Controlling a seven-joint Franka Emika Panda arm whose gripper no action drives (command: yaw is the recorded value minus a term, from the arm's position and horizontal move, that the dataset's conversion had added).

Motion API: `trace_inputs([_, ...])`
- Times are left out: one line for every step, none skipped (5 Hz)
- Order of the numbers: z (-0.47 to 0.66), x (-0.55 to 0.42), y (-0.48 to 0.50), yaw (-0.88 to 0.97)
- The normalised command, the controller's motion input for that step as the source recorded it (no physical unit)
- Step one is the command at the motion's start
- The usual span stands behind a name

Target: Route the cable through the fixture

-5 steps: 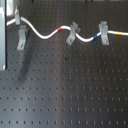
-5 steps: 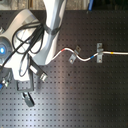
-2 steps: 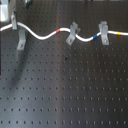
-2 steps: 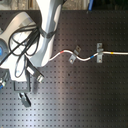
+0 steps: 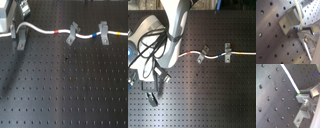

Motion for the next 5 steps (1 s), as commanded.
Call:
trace_inputs([0.1, -0.207, 0.282, 0.15])
trace_inputs([0.34, -0.083, 0.206, 0.11])
trace_inputs([0.62, -0.098, 0.206, 0.0])
trace_inputs([-0.04, -0.006, 0.383, 0.0])
trace_inputs([-0.18, -0.015, 0.355, 0.25])
